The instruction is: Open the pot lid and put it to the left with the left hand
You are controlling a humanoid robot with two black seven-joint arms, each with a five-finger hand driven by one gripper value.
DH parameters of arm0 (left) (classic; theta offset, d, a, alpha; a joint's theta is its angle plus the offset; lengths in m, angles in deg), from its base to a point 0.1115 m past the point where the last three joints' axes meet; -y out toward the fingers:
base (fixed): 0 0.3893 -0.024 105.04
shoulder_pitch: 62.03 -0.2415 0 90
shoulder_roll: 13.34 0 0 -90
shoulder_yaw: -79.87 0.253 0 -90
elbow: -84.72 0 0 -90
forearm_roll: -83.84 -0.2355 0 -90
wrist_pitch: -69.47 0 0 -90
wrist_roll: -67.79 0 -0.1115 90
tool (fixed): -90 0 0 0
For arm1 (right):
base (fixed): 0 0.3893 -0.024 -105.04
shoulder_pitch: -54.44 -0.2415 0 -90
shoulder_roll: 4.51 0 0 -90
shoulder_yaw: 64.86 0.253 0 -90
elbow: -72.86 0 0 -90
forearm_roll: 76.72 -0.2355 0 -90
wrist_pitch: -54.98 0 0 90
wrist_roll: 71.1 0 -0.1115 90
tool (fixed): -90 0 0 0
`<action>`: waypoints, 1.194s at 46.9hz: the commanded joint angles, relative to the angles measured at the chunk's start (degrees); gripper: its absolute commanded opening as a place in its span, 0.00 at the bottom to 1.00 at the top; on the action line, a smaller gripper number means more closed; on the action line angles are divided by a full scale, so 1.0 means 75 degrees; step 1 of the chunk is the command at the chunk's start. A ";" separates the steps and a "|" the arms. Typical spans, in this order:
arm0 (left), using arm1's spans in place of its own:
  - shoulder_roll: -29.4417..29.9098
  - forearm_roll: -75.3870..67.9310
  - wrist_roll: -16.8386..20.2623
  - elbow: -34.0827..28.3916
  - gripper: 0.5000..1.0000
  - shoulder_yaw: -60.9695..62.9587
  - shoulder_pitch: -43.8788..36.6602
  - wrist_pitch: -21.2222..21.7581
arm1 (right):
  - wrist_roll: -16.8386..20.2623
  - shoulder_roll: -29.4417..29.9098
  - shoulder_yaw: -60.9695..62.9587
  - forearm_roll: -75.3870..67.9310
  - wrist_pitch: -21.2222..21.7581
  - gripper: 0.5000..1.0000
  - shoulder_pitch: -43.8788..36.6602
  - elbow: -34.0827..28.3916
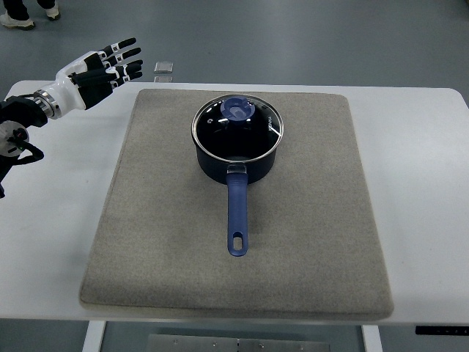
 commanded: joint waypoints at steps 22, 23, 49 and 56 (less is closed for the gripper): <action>-0.0011 -0.0001 0.0044 -0.0005 0.99 -0.0001 0.0021 -0.0036 | 0.0000 0.0000 0.0002 0.0000 0.0010 0.83 -0.0008 0.0000; 0.0000 -0.0012 0.0044 -0.0005 0.98 -0.0001 0.0021 -0.0048 | 0.0000 0.0000 0.0002 0.0000 -0.0002 0.83 0.0004 0.0000; 0.0586 -0.2191 0.0419 0.0077 0.98 0.0210 0.0759 -0.0083 | 0.0000 0.0000 -0.0009 0.0000 -0.0002 0.83 0.0004 0.0000; 0.1090 -0.2941 0.0419 0.0732 0.96 0.0233 0.1005 -0.0083 | 0.0000 0.0000 -0.0009 0.0000 -0.0002 0.83 0.0004 0.0000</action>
